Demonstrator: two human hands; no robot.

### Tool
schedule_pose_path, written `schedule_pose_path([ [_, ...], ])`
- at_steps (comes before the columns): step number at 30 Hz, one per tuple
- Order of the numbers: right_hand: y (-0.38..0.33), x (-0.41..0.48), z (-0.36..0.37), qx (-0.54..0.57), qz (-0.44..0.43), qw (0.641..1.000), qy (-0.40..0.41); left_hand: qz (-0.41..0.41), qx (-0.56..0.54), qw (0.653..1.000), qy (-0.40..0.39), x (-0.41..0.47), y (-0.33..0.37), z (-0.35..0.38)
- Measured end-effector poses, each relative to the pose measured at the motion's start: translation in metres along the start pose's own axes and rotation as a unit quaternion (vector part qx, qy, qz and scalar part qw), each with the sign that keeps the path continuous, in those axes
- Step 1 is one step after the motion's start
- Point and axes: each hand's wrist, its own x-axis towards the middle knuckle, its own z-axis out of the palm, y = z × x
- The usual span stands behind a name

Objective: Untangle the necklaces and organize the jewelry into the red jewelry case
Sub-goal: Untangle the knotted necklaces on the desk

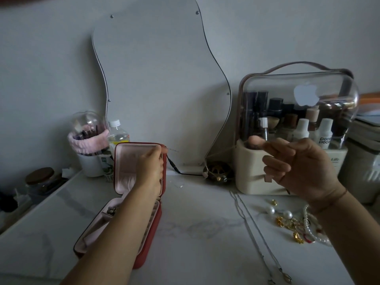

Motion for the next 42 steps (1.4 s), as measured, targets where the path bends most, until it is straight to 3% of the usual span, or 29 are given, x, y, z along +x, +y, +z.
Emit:
schedule_pose_path([
  [3,-0.003,0.001,0.000,0.039,-0.006,0.999,-0.019,-0.014,0.003,1.000,0.004,-0.001,-0.002,0.001],
  [8,-0.004,0.002,0.002,0.007,0.000,1.000,0.005,0.000,0.022,0.999,0.024,-0.004,-0.005,0.003],
  [14,0.005,0.003,0.015,-0.183,0.026,0.975,0.122,0.055,0.103,0.993,-0.009,-0.013,-0.014,0.009],
  [20,0.016,0.013,0.023,-0.252,0.088,0.951,0.158,0.106,0.192,0.975,-0.040,-0.026,-0.032,0.008],
  [35,0.009,0.036,0.047,-0.349,0.116,0.919,0.143,0.038,0.181,0.979,-0.091,-0.046,-0.056,-0.005],
  [38,0.012,0.039,0.049,-0.354,0.114,0.917,0.143,0.027,0.220,0.968,-0.121,-0.050,-0.065,-0.008],
  [42,0.017,0.040,0.049,-0.360,0.119,0.915,0.140,0.050,0.341,0.925,-0.164,-0.056,-0.077,-0.014],
])
